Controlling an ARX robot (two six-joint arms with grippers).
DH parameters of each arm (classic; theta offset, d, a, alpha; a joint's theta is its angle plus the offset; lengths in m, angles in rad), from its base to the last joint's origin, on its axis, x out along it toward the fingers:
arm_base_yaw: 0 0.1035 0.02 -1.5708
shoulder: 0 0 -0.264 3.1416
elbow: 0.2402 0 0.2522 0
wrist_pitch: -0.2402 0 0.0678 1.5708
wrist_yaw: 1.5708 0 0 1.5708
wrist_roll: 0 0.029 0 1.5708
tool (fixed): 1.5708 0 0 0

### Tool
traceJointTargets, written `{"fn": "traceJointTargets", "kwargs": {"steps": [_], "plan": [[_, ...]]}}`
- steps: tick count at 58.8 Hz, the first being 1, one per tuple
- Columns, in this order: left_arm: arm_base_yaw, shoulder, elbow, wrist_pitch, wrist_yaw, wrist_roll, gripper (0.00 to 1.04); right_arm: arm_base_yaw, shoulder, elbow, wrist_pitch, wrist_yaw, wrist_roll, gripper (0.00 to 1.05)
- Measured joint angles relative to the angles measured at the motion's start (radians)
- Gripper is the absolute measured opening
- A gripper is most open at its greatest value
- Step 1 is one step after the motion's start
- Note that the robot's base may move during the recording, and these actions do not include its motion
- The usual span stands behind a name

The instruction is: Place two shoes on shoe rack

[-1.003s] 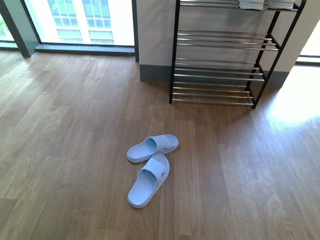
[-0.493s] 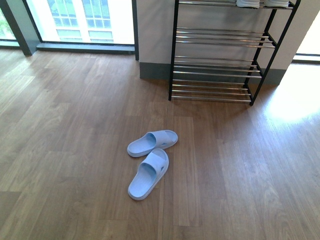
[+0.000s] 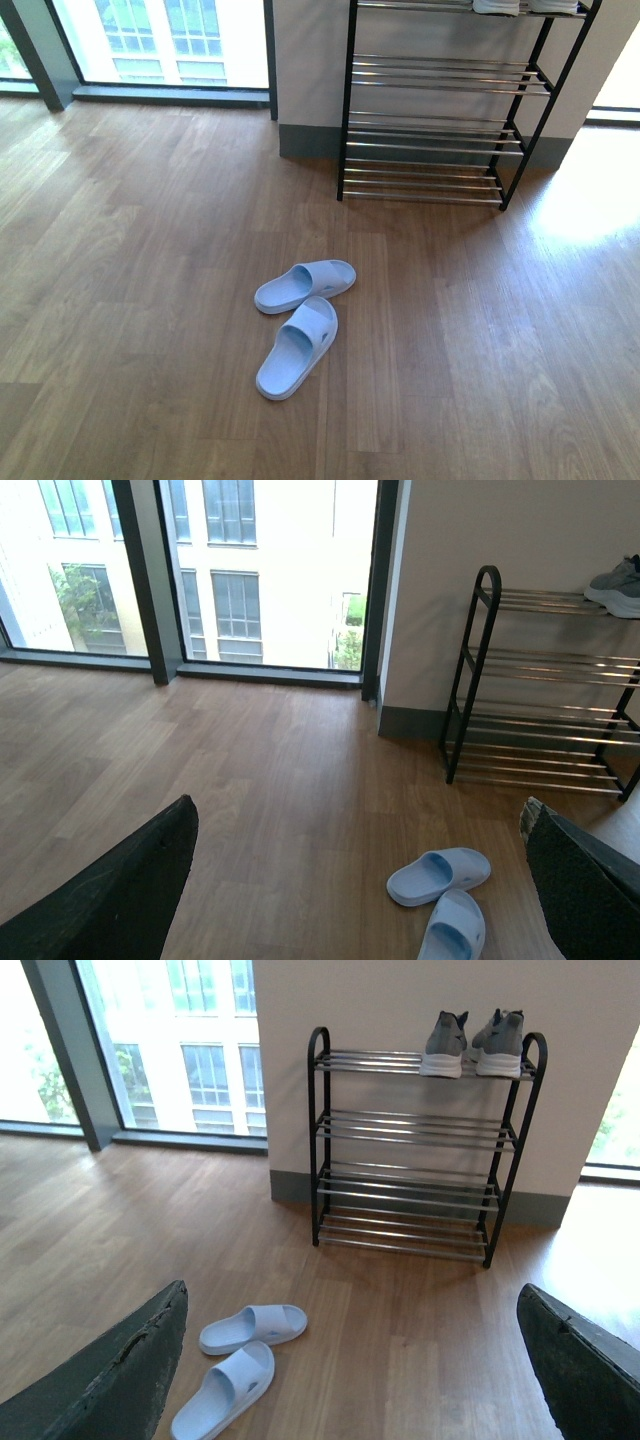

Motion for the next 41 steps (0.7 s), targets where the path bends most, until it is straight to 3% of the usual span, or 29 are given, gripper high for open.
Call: {"fn": "traceJointTargets", "kwargs": {"steps": [41], "plan": [[0.000, 0.000, 0.000, 0.000, 0.000, 0.000, 0.95, 0.000, 0.000, 0.000, 0.000, 0.000, 0.000, 0.96]]}}
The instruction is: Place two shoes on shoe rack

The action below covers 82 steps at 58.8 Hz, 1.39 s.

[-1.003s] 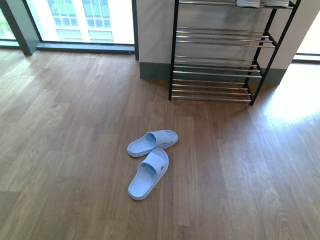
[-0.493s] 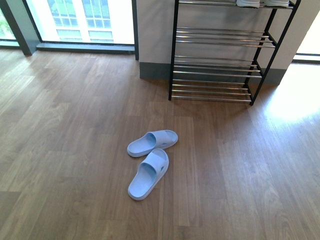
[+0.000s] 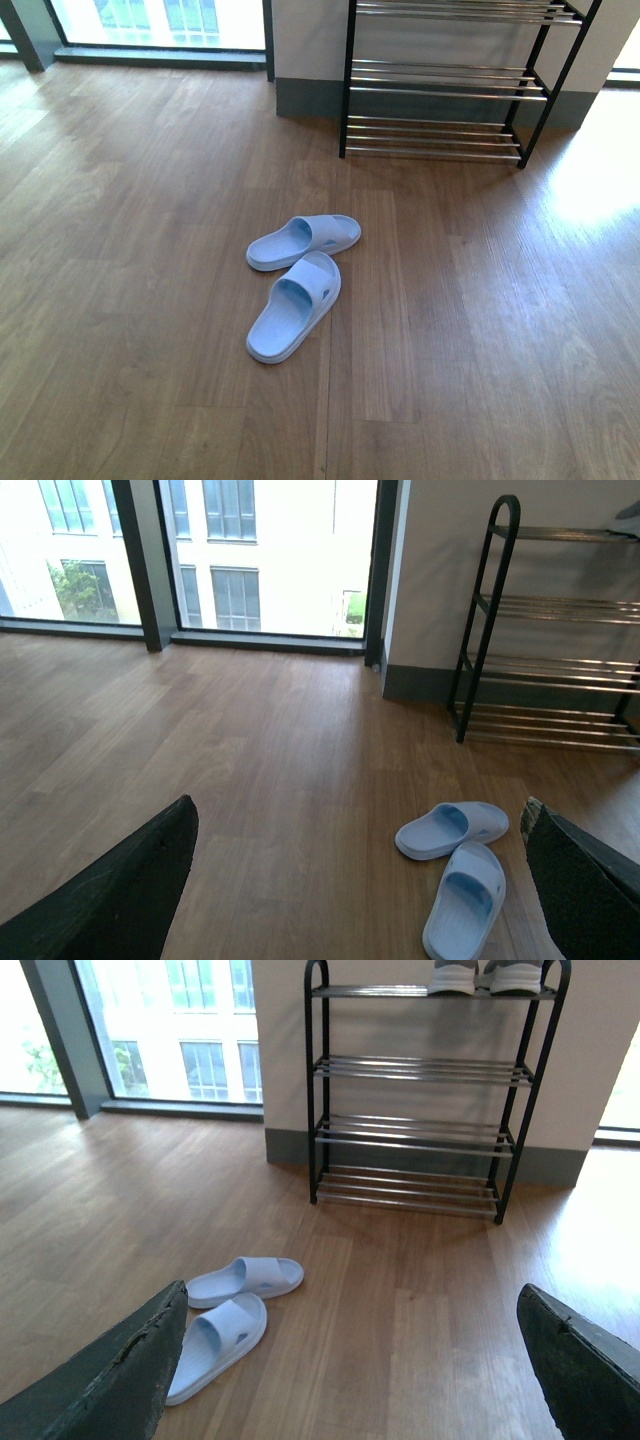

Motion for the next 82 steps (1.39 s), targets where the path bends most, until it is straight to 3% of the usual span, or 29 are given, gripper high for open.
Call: {"fn": "traceJointTargets", "kwargs": {"steps": [82], "plan": [[0.000, 0.000, 0.000, 0.000, 0.000, 0.000, 0.95, 0.000, 0.000, 0.000, 0.000, 0.000, 0.000, 0.96]]}}
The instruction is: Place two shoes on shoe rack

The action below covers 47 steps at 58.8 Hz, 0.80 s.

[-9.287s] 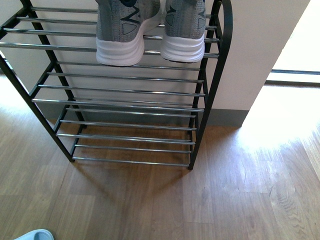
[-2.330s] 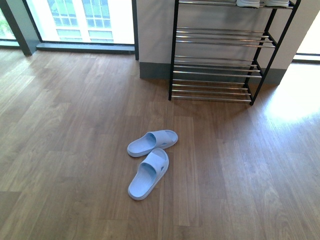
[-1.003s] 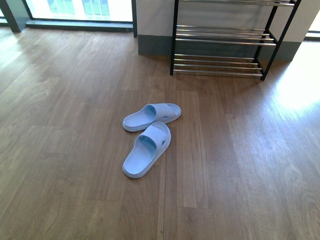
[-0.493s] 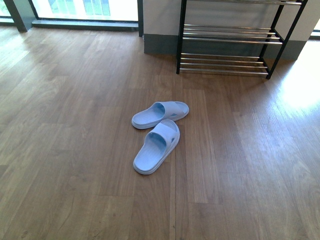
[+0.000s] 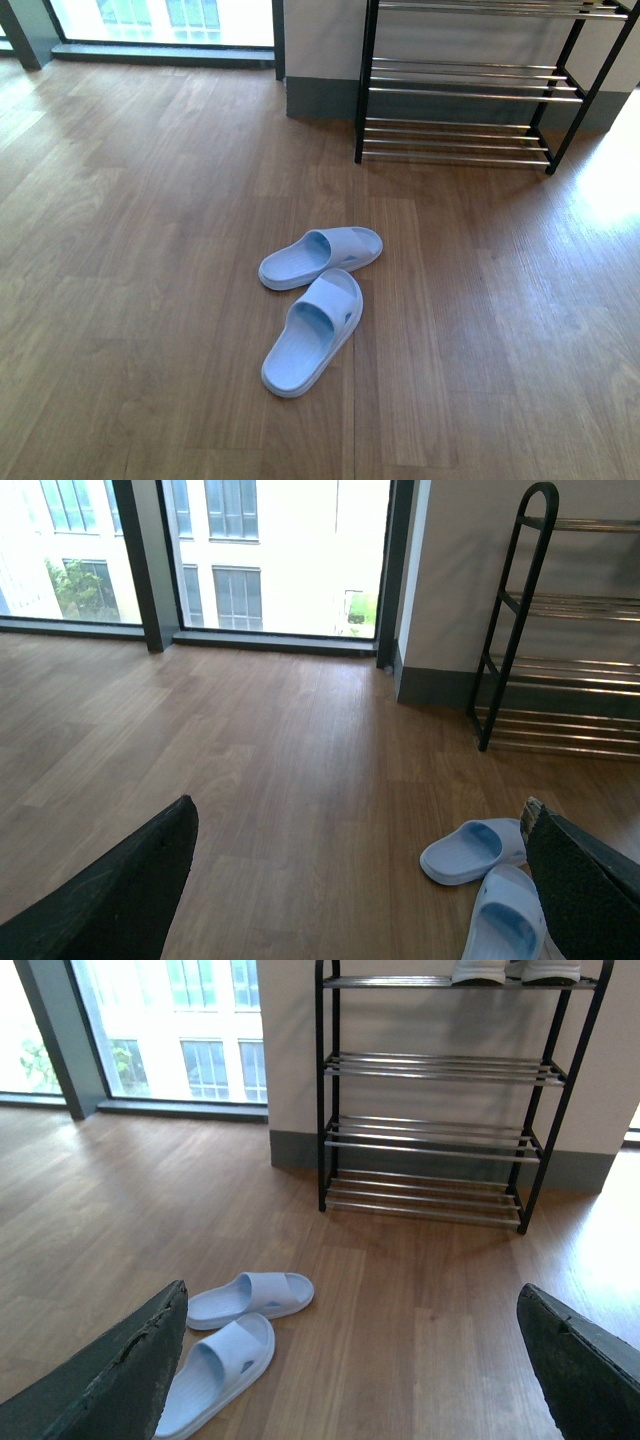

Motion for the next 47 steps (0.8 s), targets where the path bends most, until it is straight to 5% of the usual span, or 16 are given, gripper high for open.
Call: {"fn": "traceJointTargets", "kwargs": {"steps": [47], "plan": [[0.000, 0.000, 0.000, 0.000, 0.000, 0.000, 0.95, -0.001, 0.002, 0.000, 0.001, 0.000, 0.000, 0.96]]}}
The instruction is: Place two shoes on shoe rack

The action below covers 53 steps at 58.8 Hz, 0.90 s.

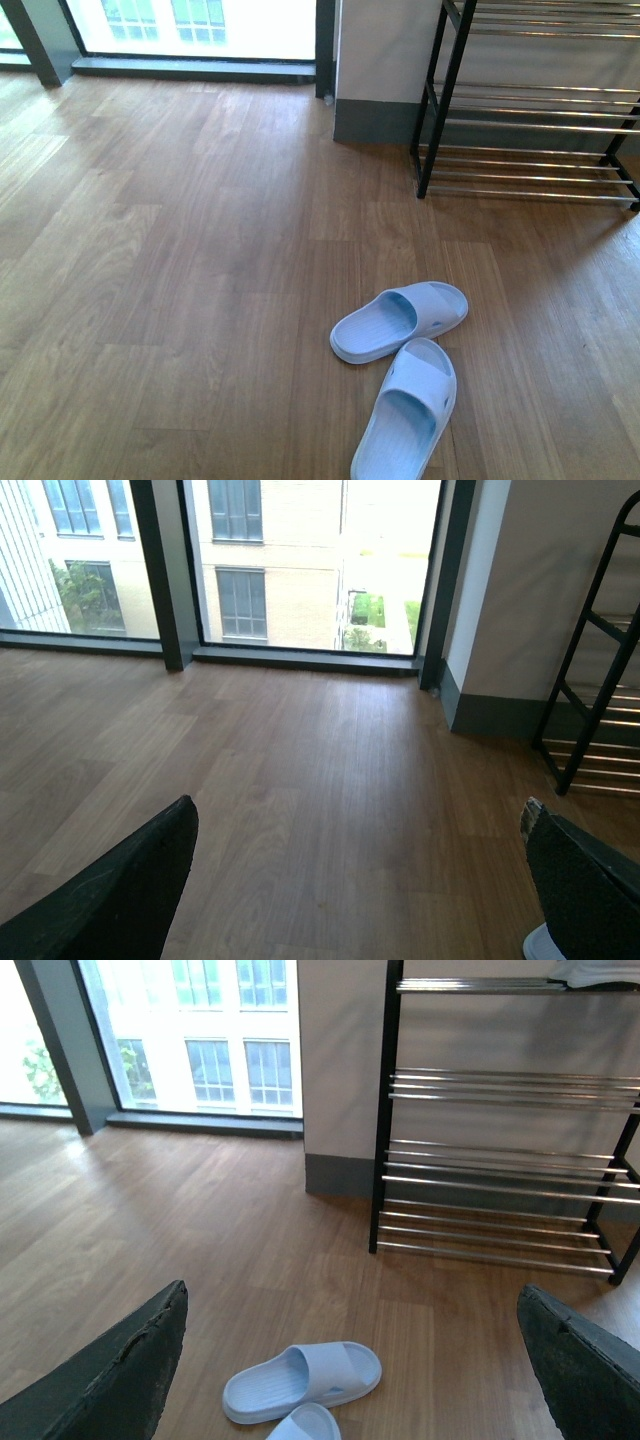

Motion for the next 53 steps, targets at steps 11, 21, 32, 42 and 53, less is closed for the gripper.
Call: {"fn": "traceJointTargets", "kwargs": {"steps": [11, 21, 32, 42, 53], "plan": [[0.000, 0.000, 0.000, 0.000, 0.000, 0.000, 0.95, 0.000, -0.001, 0.000, 0.000, 0.000, 0.000, 0.96], [0.000, 0.000, 0.000, 0.000, 0.000, 0.000, 0.95, 0.100, 0.195, 0.017, 0.073, 0.416, 0.031, 0.96], [0.000, 0.000, 0.000, 0.000, 0.000, 0.000, 0.95, 0.065, 0.662, 0.106, 0.280, 0.290, 0.056, 0.96], [0.000, 0.000, 0.000, 0.000, 0.000, 0.000, 0.95, 0.002, 1.134, 0.208, 0.479, 0.185, 0.042, 0.96], [0.000, 0.000, 0.000, 0.000, 0.000, 0.000, 0.95, -0.042, 1.698, 0.389, 0.539, 0.027, -0.047, 0.96]]}}
